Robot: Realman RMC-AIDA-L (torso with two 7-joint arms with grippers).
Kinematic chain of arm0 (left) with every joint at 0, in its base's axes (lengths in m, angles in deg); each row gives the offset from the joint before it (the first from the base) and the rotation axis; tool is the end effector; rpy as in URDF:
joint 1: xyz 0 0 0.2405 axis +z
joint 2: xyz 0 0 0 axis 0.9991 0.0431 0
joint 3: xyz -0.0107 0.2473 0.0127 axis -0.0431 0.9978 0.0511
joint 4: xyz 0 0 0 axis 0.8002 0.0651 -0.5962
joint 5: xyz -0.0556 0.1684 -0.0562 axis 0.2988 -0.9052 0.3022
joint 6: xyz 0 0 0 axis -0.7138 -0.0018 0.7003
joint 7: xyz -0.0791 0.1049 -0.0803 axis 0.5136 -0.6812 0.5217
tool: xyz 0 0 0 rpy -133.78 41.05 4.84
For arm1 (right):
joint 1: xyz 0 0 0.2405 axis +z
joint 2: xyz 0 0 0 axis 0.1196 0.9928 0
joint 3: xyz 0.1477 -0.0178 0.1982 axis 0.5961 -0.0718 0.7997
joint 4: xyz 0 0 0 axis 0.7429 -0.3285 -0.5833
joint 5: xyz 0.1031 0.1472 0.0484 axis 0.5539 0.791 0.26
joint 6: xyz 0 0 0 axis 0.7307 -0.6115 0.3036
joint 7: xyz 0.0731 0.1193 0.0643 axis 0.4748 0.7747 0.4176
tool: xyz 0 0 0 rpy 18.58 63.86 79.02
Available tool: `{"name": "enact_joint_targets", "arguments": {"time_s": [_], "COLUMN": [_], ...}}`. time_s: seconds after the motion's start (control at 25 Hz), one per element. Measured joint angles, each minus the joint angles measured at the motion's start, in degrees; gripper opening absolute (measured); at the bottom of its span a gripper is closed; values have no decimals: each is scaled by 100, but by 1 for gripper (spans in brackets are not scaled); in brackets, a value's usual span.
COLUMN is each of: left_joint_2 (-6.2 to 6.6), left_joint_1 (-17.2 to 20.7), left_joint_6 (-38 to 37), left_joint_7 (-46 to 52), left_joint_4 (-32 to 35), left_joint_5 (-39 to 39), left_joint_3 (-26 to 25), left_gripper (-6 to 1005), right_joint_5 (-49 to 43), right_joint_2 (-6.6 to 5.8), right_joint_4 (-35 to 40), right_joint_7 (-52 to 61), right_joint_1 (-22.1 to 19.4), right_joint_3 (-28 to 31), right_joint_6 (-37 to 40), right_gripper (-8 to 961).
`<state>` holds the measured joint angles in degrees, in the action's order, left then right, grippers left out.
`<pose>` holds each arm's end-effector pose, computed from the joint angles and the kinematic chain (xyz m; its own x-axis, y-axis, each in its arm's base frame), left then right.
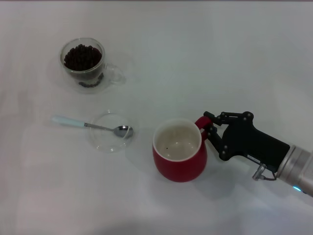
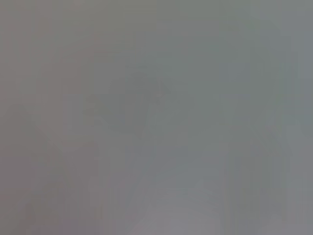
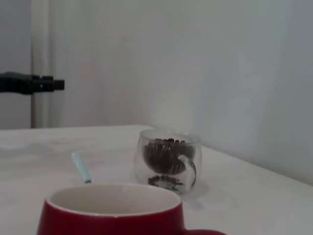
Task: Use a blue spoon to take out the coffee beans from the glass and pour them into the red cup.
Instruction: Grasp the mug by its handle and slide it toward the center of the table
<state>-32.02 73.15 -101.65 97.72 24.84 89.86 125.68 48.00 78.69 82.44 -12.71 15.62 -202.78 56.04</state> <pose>-0.3666 0.2474 0.0396 0.7438 -0.0435 0.6669 0.6682 0.0261 -0.7435 0.2947 0.2133 -0.0760 0.8402 -0.0612 -0.5388 -0.4051 -0.7313 -0.5487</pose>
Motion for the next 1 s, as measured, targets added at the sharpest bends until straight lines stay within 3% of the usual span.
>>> {"name": "enact_joint_targets", "arguments": {"time_s": [0.28,0.72,1.0], "left_joint_2": [0,0,0], "left_joint_1": [9,10,-31], "left_joint_6": [-6,-7,38], "left_joint_7": [1,0,0], "left_joint_4": [-1,-7,4], "left_joint_5": [-14,9,139], "left_joint_3": [0,0,-9], "left_gripper": [542,542,541], "right_joint_5": [-3,35,43], "right_joint_2": [-9,-54,-53], "right_joint_4": [-75,-331,-715], "right_joint_7": [-333,-315,-305], "right_joint_1": [-5,13,-33], "right_joint_3": [12,128,414], "right_joint_6": [-11,75,589], "right_gripper": [137,292,587]}}
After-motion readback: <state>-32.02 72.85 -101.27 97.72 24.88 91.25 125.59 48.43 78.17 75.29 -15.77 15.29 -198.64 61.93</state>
